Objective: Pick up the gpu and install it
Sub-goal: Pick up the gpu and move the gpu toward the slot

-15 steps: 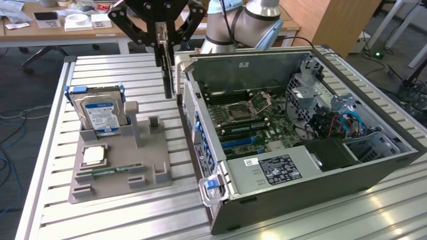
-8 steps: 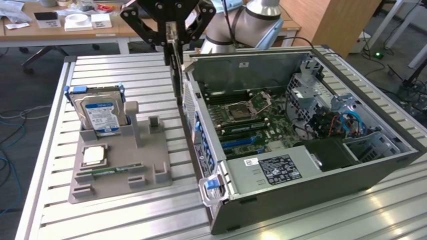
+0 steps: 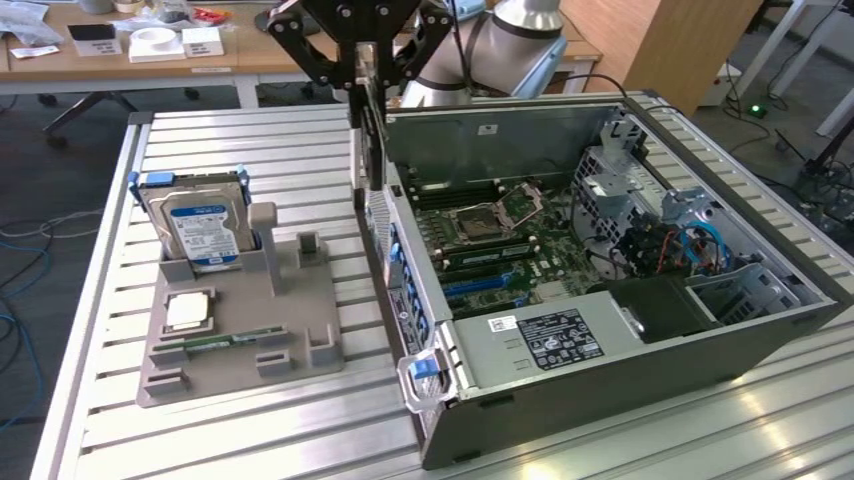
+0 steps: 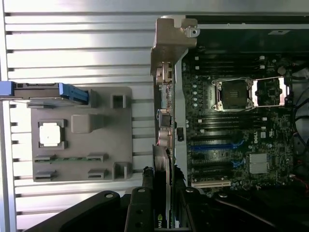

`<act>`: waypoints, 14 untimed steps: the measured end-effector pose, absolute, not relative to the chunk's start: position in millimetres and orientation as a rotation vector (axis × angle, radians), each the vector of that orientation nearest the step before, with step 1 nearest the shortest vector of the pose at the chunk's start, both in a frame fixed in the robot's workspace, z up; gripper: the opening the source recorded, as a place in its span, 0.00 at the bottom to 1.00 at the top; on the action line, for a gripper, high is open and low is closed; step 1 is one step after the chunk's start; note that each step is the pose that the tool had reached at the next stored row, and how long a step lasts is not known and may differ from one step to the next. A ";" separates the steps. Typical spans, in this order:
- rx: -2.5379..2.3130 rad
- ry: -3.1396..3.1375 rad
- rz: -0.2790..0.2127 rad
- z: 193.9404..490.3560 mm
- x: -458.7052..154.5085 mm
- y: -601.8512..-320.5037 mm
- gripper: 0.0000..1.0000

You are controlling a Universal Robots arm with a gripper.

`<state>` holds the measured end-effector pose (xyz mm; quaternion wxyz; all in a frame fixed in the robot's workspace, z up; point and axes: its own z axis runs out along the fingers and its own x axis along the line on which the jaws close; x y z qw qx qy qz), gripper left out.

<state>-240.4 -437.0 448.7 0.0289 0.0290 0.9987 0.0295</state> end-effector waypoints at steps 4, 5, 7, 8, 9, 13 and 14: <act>0.090 3.081 0.092 448.7 -231.9 -436.1 0.26; 0.090 3.081 0.092 448.7 -229.4 -435.9 0.26; 0.090 3.081 0.093 448.7 -224.9 -435.5 0.26; 0.090 3.081 0.093 448.7 -222.7 -435.3 0.26; 0.090 3.081 0.094 448.6 -220.3 -435.0 0.26; 0.090 3.081 0.095 448.7 -210.7 -434.3 0.26; 0.090 3.081 0.095 448.7 -208.3 -434.1 0.26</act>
